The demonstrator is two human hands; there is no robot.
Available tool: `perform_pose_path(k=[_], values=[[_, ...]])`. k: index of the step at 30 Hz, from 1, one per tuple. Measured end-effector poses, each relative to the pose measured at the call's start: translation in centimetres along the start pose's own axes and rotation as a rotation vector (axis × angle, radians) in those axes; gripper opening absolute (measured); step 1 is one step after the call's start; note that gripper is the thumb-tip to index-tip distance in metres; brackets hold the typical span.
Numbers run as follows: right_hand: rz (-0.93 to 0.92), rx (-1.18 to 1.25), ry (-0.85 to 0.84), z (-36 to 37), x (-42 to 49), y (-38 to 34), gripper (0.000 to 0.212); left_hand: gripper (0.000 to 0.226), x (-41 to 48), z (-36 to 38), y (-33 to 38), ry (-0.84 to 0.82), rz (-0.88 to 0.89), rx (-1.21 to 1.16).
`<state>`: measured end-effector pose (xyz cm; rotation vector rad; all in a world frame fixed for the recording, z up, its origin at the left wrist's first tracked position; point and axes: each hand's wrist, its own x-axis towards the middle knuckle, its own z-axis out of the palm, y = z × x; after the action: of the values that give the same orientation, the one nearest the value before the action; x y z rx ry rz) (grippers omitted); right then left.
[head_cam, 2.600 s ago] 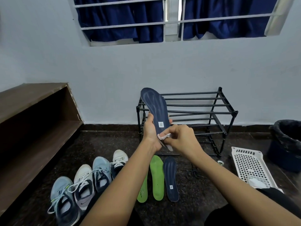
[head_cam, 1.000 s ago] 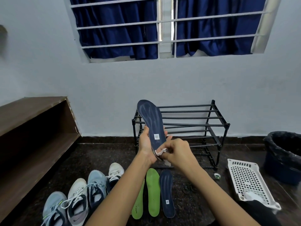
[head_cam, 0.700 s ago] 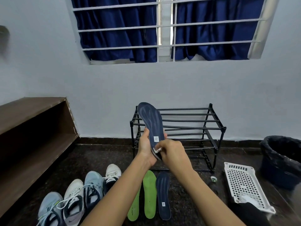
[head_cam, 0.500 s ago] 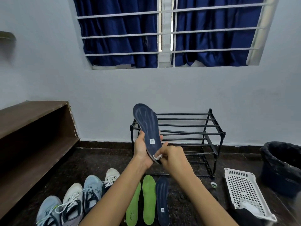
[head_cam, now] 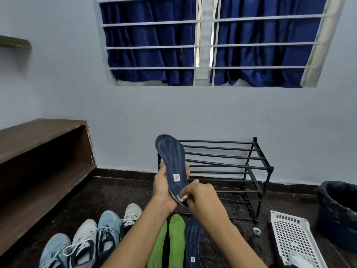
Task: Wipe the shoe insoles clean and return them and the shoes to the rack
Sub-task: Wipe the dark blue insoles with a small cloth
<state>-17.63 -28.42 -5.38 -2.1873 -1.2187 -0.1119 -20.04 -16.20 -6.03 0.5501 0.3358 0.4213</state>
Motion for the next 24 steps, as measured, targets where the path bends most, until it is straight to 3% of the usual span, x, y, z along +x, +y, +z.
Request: perform_pose_path(k=[5, 12, 17, 20, 24], values=[[-0.025, -0.140, 0.110, 0.9, 1.5, 0.0, 0.024, 0.074, -0.3, 0.3, -0.3, -0.003, -0.075, 0.129], [0.073, -0.110, 0.005, 1.4, 0.8, -0.1, 0.032, 0.062, 0.6, 0.0, 0.5, -0.021, -0.021, 0.076], [0.002, -0.094, 0.096, 1.8, 1.2, 0.5, 0.024, 0.065, 0.6, 0.1, 0.2, 0.014, -0.024, 0.129], [-0.039, -0.122, 0.153, 2.0, 1.4, 0.5, 0.033, 0.073, 0.4, 0.2, -0.1, 0.002, -0.066, 0.169], [0.001, 0.015, 0.159, 1.8, 0.2, 0.3, 0.024, 0.062, 0.5, 0.1, 0.0, -0.021, -0.036, 0.154]])
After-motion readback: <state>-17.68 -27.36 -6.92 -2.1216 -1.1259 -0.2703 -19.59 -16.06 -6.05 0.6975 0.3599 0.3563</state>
